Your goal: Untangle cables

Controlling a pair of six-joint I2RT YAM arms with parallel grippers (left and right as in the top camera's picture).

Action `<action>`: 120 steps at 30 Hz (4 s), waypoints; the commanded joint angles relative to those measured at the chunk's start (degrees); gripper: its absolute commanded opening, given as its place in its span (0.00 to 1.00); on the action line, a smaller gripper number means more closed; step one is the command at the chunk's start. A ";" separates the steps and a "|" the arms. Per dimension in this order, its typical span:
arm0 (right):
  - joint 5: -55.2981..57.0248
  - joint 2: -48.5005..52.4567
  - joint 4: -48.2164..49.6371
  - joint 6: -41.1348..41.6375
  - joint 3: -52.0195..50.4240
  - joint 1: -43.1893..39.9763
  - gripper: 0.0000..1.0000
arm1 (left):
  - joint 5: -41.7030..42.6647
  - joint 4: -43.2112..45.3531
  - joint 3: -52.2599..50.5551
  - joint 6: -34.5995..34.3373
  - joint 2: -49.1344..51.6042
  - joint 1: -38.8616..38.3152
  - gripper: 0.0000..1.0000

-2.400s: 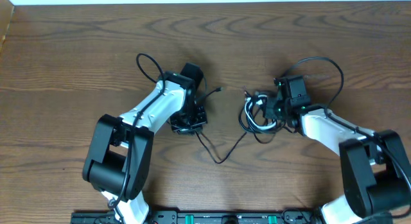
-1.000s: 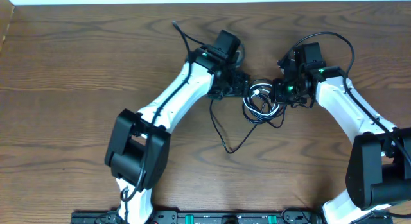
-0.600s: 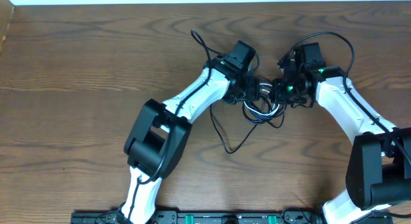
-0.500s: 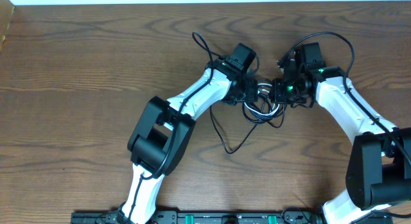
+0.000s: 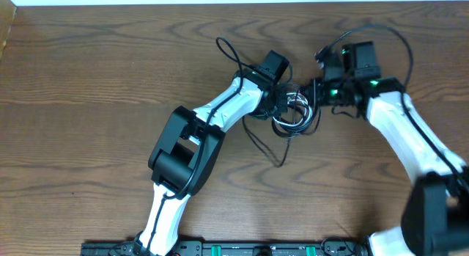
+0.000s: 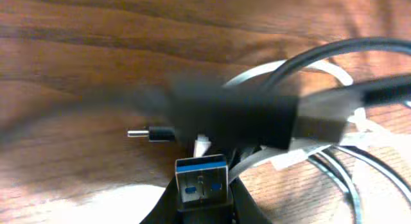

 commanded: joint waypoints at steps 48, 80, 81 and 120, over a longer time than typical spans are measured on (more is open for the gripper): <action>-1.55 0.50 -8.98 -22.91 1.07 -1.73 0.57 | -1.18 -0.55 -0.81 4.02 1.51 2.40 0.07; -5.57 -3.87 5.84 -26.62 1.84 3.13 0.01 | -1.22 -0.55 -0.81 4.02 1.51 2.40 0.07; -5.55 -5.68 5.66 -26.62 1.84 3.08 0.01 | -1.22 -0.55 -0.81 4.02 1.51 2.40 0.08; 35.47 -22.69 -11.61 -18.34 1.73 -0.76 0.01 | -1.42 -0.61 -0.81 4.04 1.51 2.40 0.08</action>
